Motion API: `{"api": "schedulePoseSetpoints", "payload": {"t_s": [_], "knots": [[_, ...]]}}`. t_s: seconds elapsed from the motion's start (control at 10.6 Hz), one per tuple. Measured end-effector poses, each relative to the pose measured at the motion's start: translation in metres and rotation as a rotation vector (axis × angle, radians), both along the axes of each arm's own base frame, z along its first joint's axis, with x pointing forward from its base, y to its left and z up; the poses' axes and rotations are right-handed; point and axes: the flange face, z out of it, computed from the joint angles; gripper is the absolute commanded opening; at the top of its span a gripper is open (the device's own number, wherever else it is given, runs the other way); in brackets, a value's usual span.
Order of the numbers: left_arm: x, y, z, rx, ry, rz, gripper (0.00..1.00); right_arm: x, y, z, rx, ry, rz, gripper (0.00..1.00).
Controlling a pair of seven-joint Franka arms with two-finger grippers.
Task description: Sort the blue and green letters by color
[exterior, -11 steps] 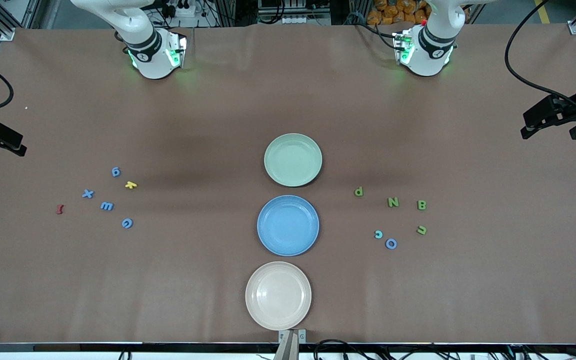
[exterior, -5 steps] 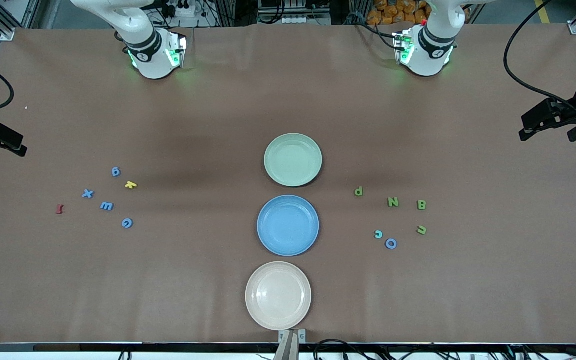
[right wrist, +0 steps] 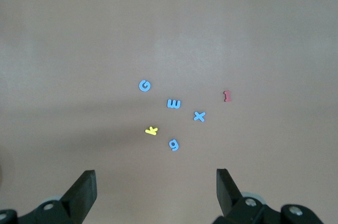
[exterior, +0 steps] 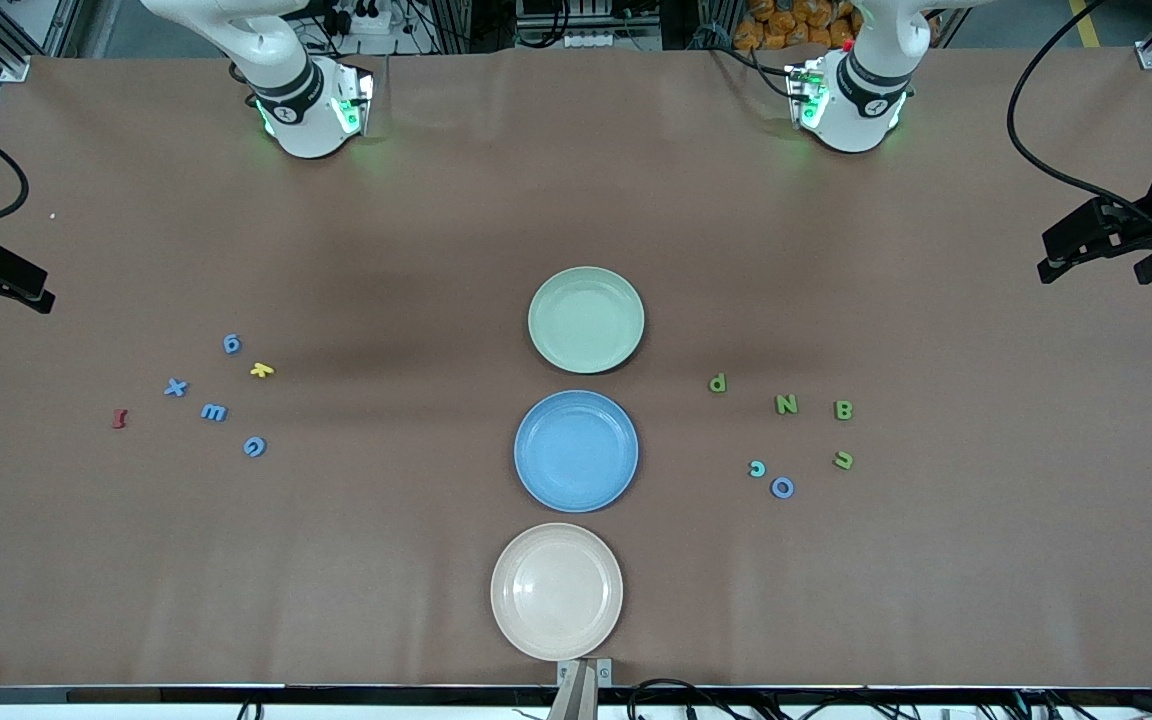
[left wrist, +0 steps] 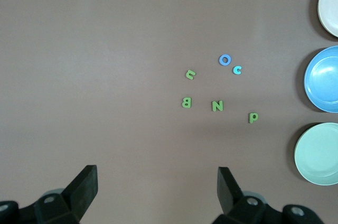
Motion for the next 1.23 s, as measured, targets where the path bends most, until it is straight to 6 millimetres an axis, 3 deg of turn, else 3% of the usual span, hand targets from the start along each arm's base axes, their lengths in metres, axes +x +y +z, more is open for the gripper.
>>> {"api": "schedulePoseSetpoints", "payload": {"t_s": [0.85, 1.23], "knots": [[0.000, 0.000, 0.000, 0.000, 0.000, -0.001, 1.00, 0.000, 0.000, -0.001, 0.000, 0.002, 0.000, 1.00], [0.002, -0.011, -0.004, -0.001, 0.006, -0.019, 1.00, 0.000, 0.001, -0.001, 0.000, 0.001, 0.002, 1.00]]}}
